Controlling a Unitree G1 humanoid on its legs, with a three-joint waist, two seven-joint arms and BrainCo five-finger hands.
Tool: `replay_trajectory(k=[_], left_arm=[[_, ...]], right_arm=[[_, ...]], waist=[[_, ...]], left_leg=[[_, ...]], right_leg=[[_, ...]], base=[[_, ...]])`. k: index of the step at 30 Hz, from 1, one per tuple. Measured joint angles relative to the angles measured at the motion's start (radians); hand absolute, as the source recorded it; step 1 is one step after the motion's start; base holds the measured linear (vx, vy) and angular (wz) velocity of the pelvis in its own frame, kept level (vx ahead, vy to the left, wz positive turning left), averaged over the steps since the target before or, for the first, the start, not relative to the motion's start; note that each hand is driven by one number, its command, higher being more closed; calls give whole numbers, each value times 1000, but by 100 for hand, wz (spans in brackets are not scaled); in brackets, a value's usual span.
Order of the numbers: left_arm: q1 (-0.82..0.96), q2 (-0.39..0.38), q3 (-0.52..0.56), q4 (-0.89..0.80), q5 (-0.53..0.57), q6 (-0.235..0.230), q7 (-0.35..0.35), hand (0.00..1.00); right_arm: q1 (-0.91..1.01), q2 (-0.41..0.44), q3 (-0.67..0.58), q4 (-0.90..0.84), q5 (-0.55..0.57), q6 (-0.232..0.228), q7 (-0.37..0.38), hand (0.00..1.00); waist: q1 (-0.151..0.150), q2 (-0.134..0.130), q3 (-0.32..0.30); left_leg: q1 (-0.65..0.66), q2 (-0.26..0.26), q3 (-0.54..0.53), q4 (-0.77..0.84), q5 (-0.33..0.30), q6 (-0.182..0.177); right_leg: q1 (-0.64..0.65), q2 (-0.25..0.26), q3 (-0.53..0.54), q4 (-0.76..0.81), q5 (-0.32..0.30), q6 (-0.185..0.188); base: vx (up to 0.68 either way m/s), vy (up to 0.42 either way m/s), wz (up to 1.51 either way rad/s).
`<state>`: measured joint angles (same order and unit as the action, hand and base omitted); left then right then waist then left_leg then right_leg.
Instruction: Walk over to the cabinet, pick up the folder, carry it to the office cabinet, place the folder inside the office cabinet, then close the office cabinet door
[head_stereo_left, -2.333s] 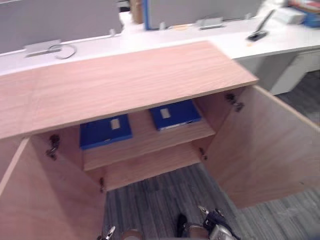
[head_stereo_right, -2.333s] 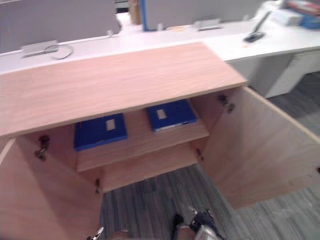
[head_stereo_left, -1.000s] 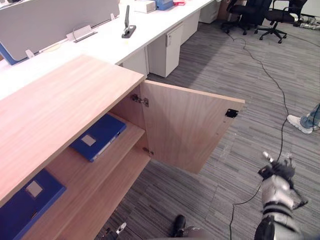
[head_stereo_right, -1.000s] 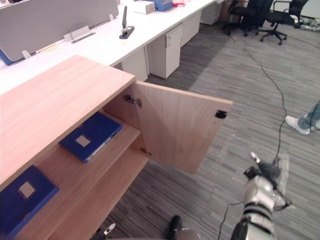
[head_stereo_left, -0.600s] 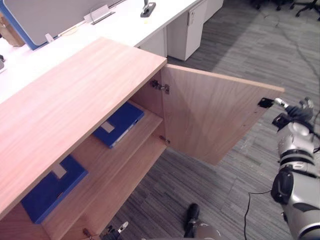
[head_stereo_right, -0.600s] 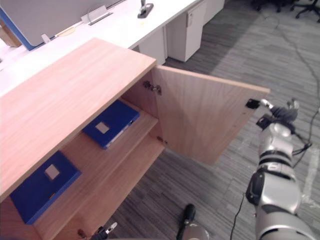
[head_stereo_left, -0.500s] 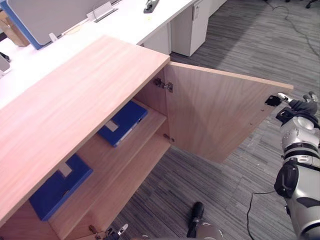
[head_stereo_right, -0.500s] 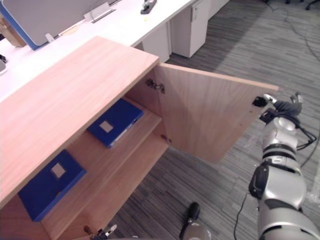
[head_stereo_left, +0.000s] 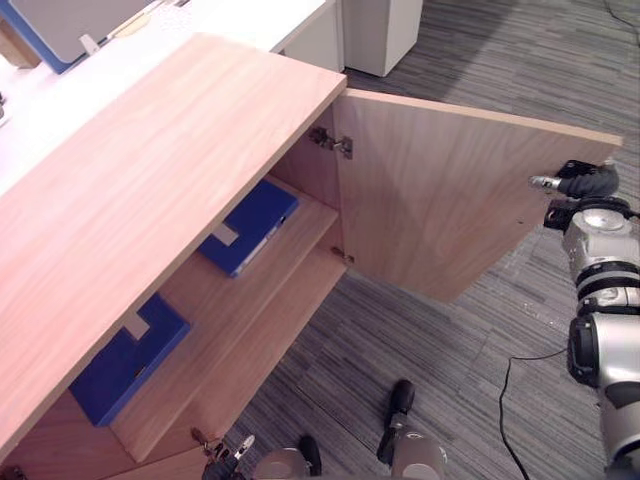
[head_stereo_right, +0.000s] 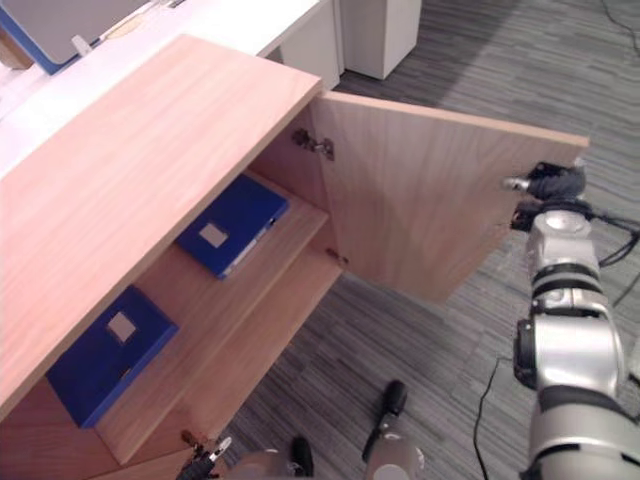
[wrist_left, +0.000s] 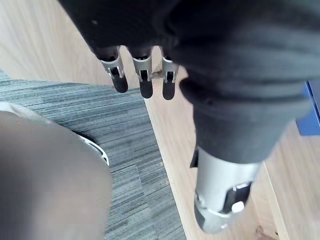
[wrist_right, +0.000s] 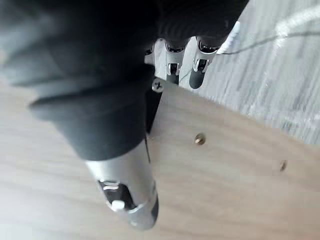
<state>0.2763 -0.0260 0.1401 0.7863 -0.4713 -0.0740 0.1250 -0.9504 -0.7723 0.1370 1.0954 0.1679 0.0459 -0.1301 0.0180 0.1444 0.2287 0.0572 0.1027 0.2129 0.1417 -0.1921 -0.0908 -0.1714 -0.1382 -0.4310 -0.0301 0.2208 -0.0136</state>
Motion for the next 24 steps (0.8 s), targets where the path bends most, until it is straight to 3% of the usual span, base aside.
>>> replay_trajectory(k=[7,11,13,15,18,24], left_arm=[[-20,42,1,51,48,4,-19,0],[-49,52,33,69,85,4,-25,0],[-58,52,46,71,100,5,-26,0],[-61,52,46,71,124,6,-34,0],[-68,52,61,81,129,8,-35,0],[-59,63,73,91,129,12,-33,0]], right_arm=[[199,-57,311,-341,-125,11,135,0],[265,-107,535,-586,-194,8,277,0],[291,-100,619,-684,-194,-20,347,0],[311,-42,693,-739,-195,-76,415,0],[364,74,751,-747,-233,-123,455,0],[494,260,809,-641,-332,-133,462,0]], waist=[[-29,-19,5],[-40,-36,-4],[-39,-49,-10],[-29,-60,-18],[-6,-73,-35],[6,-110,-95]], left_leg=[[35,73,68,17,-26,-40],[48,117,76,23,-30,-43],[50,134,73,23,-29,-42],[51,148,70,18,-29,-42],[55,151,71,16,-26,-45],[70,133,87,2,-21,-59]], right_leg=[[23,104,53,-59,-8,-14],[15,166,83,-59,-16,-40],[15,187,86,-59,-23,-51],[13,202,87,-59,-26,-54],[14,208,97,-59,-26,-55],[15,197,114,-59,-16,-58]], base=[[-26,-62,-36],[39,-112,-36],[65,-114,-14],[53,-79,-2],[22,-12,-3],[35,74,-6]])
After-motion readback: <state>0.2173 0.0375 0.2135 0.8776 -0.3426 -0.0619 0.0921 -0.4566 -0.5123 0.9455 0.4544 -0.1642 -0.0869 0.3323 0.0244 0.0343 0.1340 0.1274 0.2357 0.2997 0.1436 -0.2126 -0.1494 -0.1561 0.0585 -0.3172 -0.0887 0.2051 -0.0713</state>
